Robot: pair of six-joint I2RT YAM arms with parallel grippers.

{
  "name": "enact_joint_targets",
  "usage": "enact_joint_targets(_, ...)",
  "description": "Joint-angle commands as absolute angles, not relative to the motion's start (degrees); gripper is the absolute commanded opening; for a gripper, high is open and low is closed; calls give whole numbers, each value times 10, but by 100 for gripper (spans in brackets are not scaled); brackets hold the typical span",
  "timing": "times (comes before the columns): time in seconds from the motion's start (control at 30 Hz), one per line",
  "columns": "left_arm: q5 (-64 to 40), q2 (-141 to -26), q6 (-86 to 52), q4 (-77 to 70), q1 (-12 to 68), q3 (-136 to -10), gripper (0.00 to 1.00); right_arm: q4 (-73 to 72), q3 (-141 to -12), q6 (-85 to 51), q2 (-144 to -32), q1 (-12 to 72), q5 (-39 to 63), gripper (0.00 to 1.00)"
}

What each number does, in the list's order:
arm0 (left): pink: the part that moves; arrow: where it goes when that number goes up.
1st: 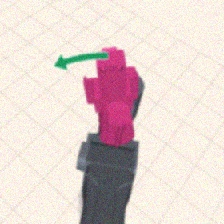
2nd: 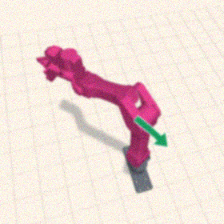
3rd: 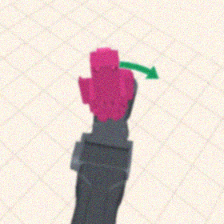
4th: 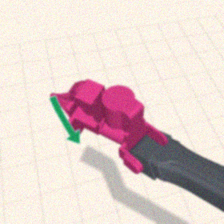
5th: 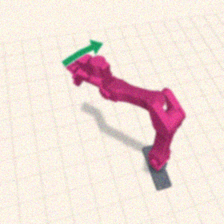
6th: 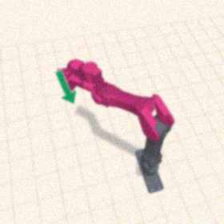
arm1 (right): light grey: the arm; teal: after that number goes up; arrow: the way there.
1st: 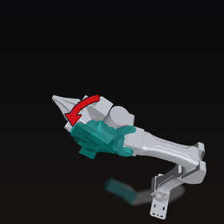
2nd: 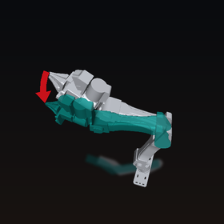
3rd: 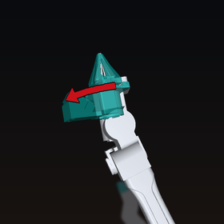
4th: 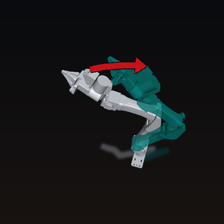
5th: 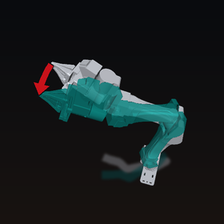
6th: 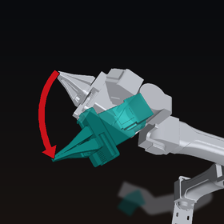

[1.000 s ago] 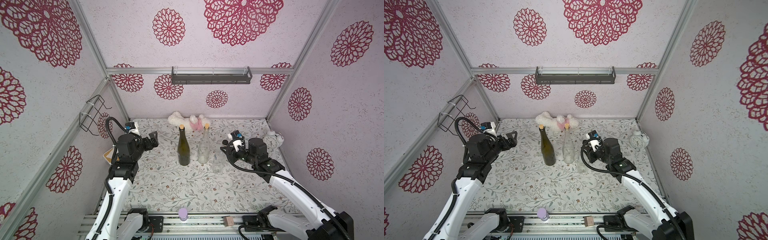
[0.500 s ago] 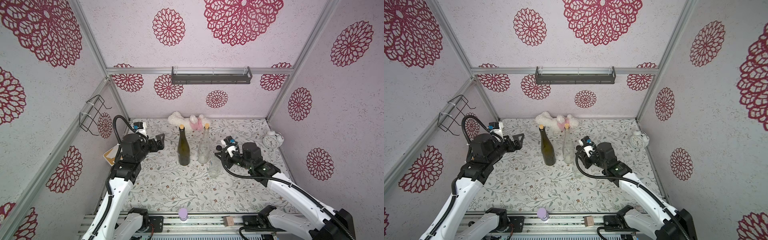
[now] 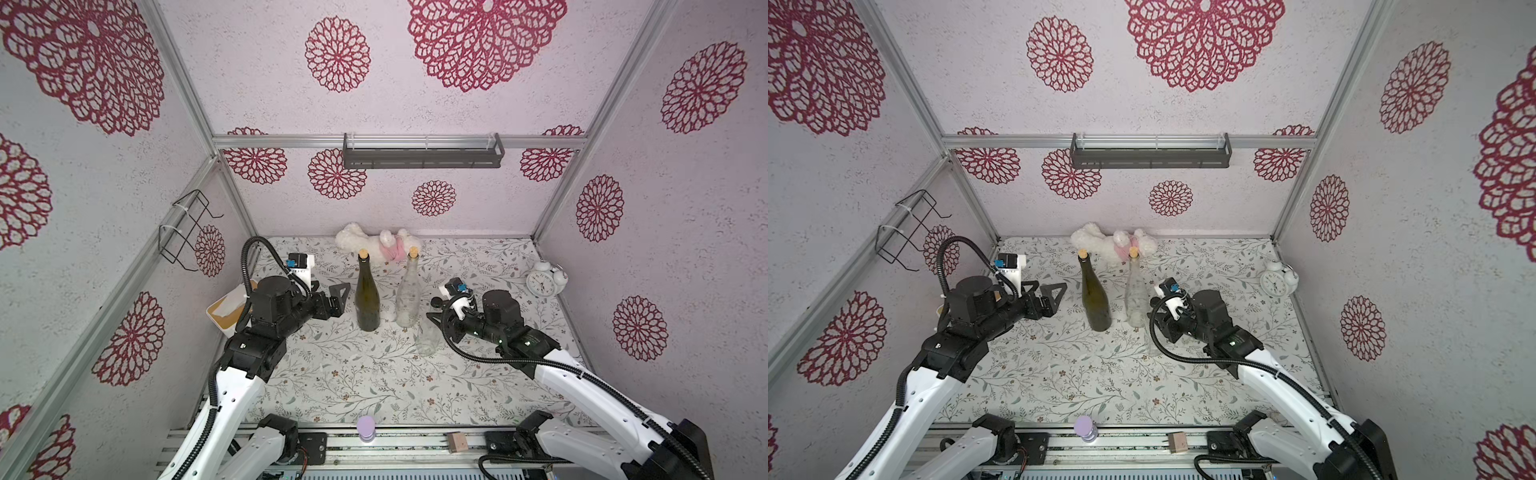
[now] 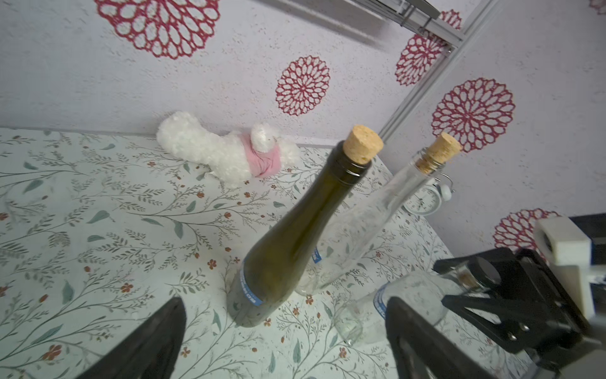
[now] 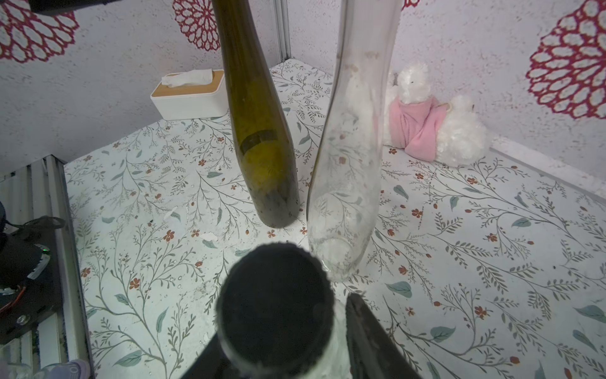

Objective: Remove the label from the bottle
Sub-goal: Move the bottle to the center of the board.

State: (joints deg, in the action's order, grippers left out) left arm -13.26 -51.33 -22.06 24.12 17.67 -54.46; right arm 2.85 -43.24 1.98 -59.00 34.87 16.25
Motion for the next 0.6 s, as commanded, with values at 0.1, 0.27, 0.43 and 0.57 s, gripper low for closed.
enact_joint_targets(0.1, -175, -540, -215, 243, 229, -578, 97, 44, -437, -3, -562, 352, 173, 59)
enact_joint_targets(0.27, -196, -564, -202, 242, 268, -598, 97, 88, -437, -9, -532, 351, 170, 65)
enact_joint_targets(0.43, -233, -596, -183, 232, 307, -619, 97, 150, -431, -18, -499, 343, 170, 67)
enact_joint_targets(0.57, -237, -623, -171, 232, 337, -642, 97, 181, -418, -25, -466, 313, 187, 67)
